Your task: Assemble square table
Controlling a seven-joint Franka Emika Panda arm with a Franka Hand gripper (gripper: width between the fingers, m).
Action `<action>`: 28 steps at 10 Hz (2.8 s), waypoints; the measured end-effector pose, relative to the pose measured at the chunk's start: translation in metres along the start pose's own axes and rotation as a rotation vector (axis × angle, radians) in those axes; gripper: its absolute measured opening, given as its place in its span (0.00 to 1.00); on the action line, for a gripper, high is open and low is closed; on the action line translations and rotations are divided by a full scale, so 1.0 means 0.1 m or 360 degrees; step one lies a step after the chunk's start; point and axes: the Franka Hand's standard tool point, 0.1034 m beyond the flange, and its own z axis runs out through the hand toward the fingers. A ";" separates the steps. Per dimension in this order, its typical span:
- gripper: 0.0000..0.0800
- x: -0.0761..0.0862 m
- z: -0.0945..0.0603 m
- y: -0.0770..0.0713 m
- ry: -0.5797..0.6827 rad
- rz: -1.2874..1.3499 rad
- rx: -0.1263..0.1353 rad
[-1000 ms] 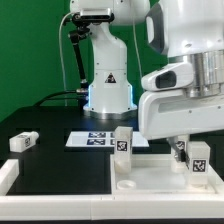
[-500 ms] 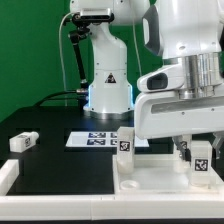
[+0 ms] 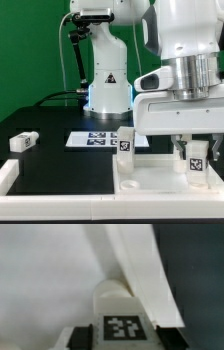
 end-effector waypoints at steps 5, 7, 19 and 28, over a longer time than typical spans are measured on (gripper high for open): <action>0.37 0.02 0.00 0.00 -0.0124 0.0834 0.0091; 0.41 0.04 0.00 0.01 -0.0113 0.0716 0.0098; 0.55 0.15 0.00 0.04 0.0068 -0.1447 -0.0054; 0.36 0.15 -0.03 -0.04 -0.0074 0.0525 0.0056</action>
Offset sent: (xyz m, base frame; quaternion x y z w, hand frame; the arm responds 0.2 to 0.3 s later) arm 0.0132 -0.0086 0.0071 0.0257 -0.0195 0.2096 0.9773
